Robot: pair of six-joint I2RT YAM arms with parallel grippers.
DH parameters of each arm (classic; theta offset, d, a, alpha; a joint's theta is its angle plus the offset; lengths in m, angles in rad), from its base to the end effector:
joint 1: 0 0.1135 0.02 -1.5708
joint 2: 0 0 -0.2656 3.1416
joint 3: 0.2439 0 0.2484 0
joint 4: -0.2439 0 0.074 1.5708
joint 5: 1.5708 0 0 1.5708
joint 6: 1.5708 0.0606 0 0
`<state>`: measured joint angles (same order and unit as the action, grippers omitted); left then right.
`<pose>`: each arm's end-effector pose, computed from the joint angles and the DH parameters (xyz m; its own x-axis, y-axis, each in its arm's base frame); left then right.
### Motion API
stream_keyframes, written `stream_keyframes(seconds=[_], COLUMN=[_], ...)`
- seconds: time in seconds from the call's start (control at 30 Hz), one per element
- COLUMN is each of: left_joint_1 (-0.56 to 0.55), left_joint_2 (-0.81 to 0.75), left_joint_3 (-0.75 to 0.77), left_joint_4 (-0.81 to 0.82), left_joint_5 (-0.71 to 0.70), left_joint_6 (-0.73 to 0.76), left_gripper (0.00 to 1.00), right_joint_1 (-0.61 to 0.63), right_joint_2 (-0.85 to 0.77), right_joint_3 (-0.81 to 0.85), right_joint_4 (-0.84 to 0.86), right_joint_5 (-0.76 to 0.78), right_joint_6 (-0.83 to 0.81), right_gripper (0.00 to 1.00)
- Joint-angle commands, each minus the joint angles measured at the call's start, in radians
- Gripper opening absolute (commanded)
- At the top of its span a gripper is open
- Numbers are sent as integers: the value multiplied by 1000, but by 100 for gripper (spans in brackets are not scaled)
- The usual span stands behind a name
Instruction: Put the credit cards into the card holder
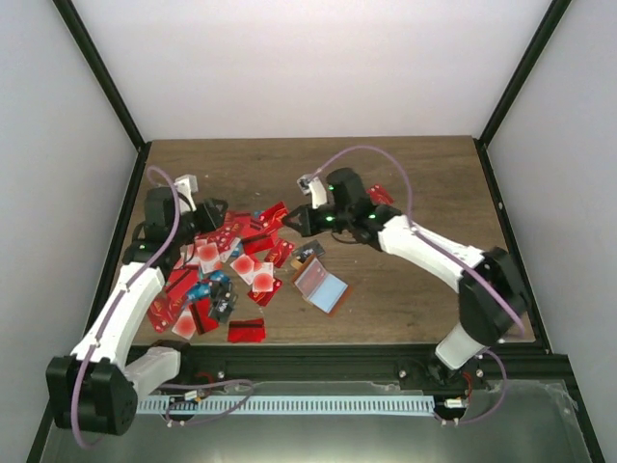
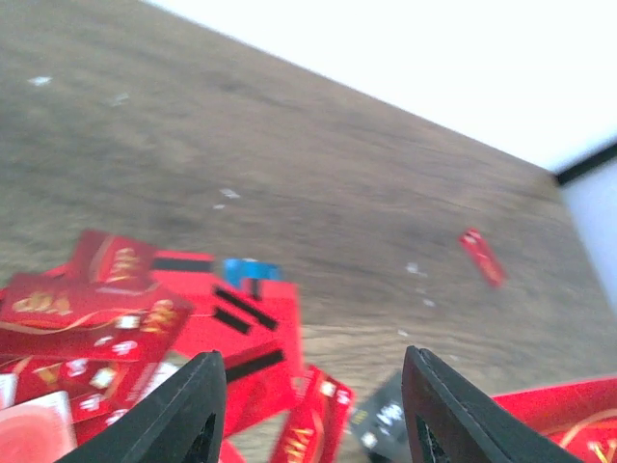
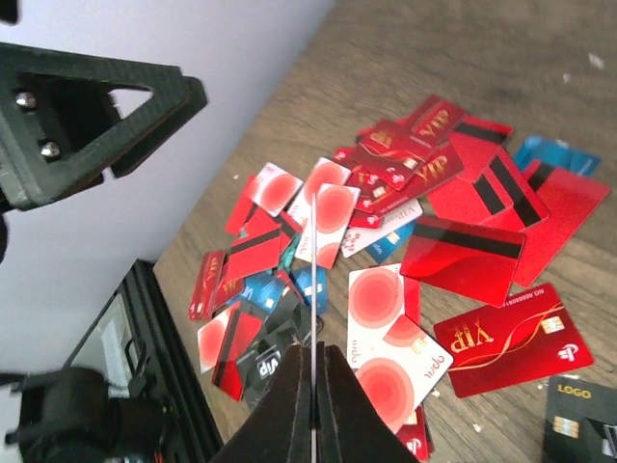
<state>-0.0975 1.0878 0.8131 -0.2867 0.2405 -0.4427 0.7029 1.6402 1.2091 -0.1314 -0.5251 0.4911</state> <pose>0.2548 -0.0394 0.2703 -0.6052 -0.3588 -0.7106 0.0398 0.8779 -0.4772 0.2775 0.2749 0.2648 -0.7752 -0.1219 -0.6199 -0.5866 0.5030 0.6347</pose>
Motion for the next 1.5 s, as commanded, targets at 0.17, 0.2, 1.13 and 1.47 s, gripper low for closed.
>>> stream_keyframes(seconds=[0.17, 0.2, 1.13, 1.47], left_joint_1=[-150, -162, -568, -611], left_joint_2=[-203, -221, -417, -399], left_joint_3=[-11, -17, -96, -75], left_joint_4=[-51, -46, -163, -200], left_joint_5=[289, 335, 454, 452], left_joint_6=[99, 103, 148, 173], left_gripper=[54, 54, 27, 4], right_joint_1=[-13, -13, 84, 84], right_joint_2=[-301, -323, -400, -413], right_joint_3=[-223, -241, -266, -261], right_joint_4=[0, 7, -101, -94], right_joint_5=[-273, -321, -582, -575], right_joint_6=[-290, -298, -484, -477], right_gripper=[1, 1, 1, 1])
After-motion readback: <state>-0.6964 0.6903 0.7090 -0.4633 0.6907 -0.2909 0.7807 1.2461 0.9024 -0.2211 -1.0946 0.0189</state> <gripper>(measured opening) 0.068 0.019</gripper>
